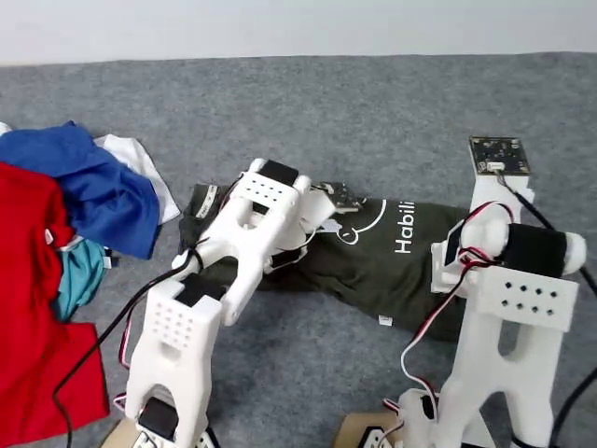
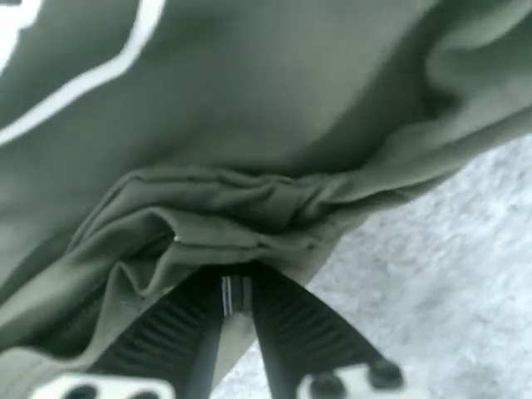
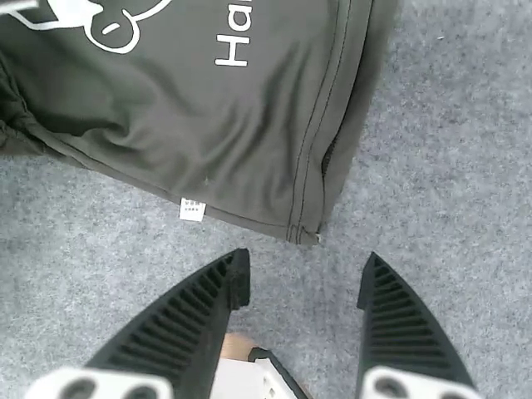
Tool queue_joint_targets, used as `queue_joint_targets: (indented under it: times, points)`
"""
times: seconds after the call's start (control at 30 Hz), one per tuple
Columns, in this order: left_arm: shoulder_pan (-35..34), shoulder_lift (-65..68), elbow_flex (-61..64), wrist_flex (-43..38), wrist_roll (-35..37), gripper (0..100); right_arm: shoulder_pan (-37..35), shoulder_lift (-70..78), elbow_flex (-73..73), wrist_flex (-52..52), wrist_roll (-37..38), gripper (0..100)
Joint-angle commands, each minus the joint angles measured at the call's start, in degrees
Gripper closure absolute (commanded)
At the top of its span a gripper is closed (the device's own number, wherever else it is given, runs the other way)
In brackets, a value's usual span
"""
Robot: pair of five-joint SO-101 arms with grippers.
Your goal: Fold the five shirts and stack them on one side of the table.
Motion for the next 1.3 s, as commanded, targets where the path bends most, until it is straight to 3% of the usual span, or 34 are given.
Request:
queue_joint_targets:
  times: [0.0,0.3,0.5,0.73,1.07,1.27]
  points:
    - [2.4,0.4,0.4,3.1,-2.0,100,-0.5,-1.8,-0.4,0.9,-0.1,77.5]
    - [4.0,0.3,6.2,5.7,-9.2,100,-0.5,-1.8,-0.4,0.9,0.0,77.5]
    - [1.6,-0.8,7.1,5.6,-9.4,100,-0.5,-1.8,-0.4,0.8,0.0,77.5]
    - [-0.5,-11.5,7.4,5.7,-9.4,100,-0.5,-1.8,-0.4,0.7,0.0,77.5]
    - [-0.7,-25.7,12.2,5.7,-8.9,100,-0.5,-1.2,-0.4,0.3,0.0,77.5]
    - [-5.4,-35.2,16.8,5.6,-1.8,100,-0.4,-0.5,-0.4,0.3,-0.4,79.0]
